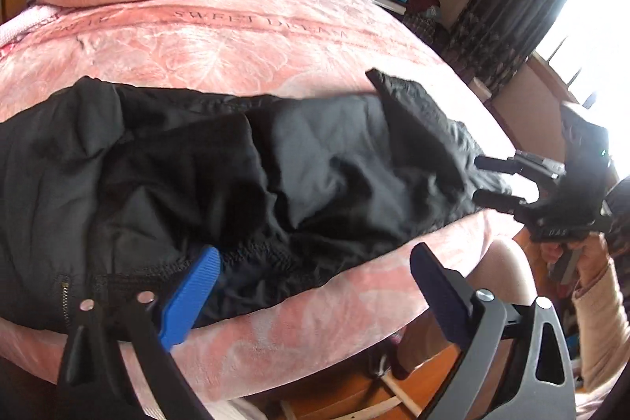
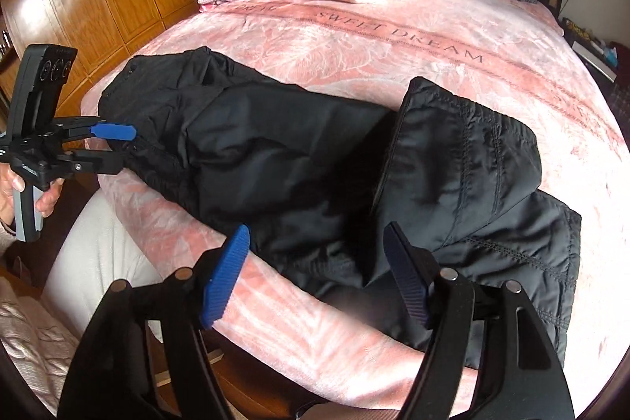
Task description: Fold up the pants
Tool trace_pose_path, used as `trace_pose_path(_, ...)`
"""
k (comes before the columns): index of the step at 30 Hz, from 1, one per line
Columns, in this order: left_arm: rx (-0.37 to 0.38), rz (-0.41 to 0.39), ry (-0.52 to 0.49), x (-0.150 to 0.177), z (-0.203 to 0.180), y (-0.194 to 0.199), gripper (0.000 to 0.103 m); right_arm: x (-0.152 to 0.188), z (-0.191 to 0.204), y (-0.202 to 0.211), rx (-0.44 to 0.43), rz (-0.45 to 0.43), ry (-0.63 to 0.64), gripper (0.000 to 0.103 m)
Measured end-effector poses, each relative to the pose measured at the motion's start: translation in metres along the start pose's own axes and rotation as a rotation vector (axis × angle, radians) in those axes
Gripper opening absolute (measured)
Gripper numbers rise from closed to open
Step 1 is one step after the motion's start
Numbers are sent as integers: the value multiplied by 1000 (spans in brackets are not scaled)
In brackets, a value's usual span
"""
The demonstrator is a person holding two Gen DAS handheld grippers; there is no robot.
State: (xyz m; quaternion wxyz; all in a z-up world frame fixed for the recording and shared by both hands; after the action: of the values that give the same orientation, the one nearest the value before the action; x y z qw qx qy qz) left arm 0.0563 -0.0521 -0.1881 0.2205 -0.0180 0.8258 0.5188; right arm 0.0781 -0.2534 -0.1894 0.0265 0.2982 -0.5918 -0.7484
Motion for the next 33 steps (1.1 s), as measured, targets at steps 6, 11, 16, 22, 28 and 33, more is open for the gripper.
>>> trace_pose_path(6, -54, -52, 79, -20, 18, 13, 98, -33, -38, 15, 40, -46, -211, 71)
trace_pose_path(11, -117, -54, 195, -39, 47, 0, 98, -69, -61, -21, 188, 22, -297, 68)
trace_pose_path(16, -152, -64, 253, -55, 63, -17, 97, -82, -76, -61, 314, 96, -399, 68)
trace_pose_path(22, -248, -36, 218, -76, 62, -46, 96, -83, -88, -80, 374, 149, -482, 67)
trace_pose_path(28, -288, -8, 176, -81, 60, -71, 96, -81, -101, -97, 407, 187, -490, 34)
trace_pose_path(33, -313, 6, 138, -74, 60, -77, 96, -80, -108, -73, 348, 103, -554, 5)
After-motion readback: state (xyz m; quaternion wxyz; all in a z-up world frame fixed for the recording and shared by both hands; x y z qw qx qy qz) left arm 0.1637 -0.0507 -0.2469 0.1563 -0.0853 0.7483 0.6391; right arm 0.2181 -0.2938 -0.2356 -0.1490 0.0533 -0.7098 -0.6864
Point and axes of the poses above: each gripper's, at about its wrist camera, not at the fingertips, and y roughly against the way its jaws point, z to its left, x to its underside, the point moved 8 cm from there along -y, roughly the way its jaws point, and after that the axes turned 11 degrees about z, right-handed, at the moved point
